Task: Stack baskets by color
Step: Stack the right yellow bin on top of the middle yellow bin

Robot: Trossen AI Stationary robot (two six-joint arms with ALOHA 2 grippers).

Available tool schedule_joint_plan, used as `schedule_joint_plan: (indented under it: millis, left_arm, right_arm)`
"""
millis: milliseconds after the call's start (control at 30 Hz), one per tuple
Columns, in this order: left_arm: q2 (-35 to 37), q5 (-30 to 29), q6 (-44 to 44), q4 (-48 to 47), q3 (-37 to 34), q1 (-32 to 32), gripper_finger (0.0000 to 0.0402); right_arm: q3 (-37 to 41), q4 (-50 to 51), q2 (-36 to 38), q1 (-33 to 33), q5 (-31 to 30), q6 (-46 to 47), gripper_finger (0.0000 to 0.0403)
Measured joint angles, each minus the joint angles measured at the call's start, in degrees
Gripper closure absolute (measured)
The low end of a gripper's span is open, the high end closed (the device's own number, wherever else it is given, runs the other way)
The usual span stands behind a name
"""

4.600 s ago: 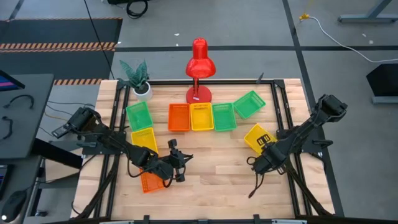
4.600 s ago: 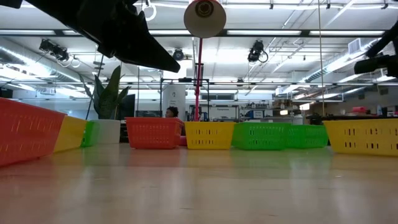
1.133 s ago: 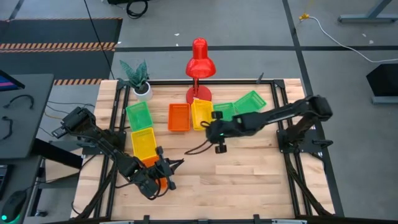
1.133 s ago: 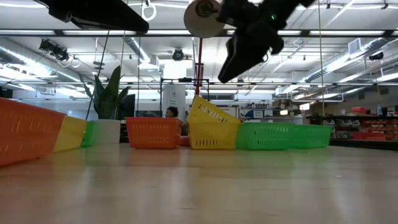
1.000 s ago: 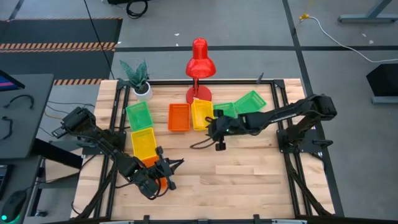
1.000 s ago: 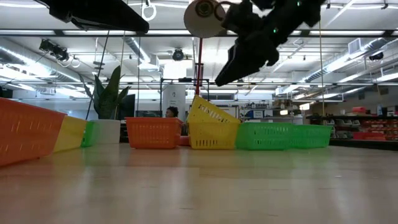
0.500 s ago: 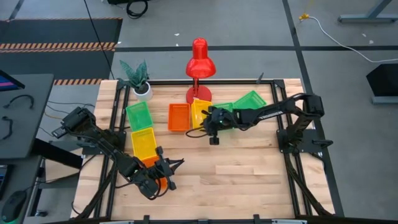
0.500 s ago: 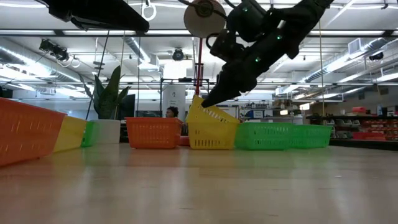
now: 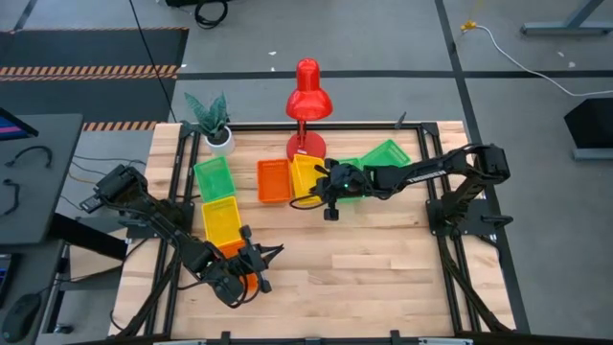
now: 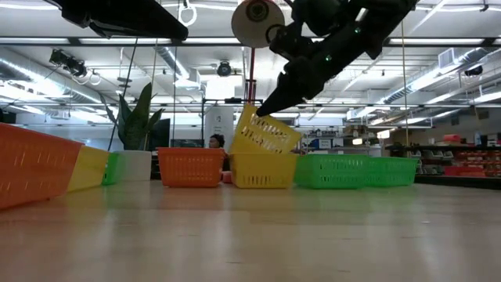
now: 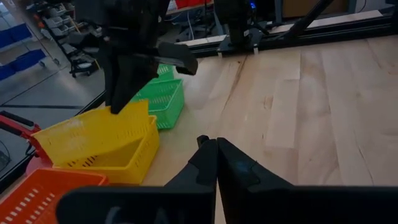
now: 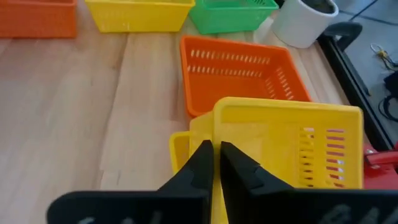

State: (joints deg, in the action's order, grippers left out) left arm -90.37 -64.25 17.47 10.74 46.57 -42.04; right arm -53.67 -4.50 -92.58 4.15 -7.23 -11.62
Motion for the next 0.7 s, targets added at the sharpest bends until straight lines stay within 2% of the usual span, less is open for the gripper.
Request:
schedule_joint_plan:
  millis: [167,400,700]
  left_arm:
    - [0.00,0.00,-0.06,0.01,0.00,0.04,0.0384]
    - [0.00,0.00,-0.09,0.07,0.00,0.07,0.0391]
    - [0.00,0.00,-0.07,0.33,0.00,0.09,0.0385]
  right_arm:
    - [-4.17,7.79,-0.46,-0.29,-0.40,-0.56,0.0393]
    - [-6.09,12.32,-1.11,-1.25,-2.46,-0.63,0.0388]
    - [-6.03,9.72,-5.36,-1.34,-2.65,-1.03,0.0372]
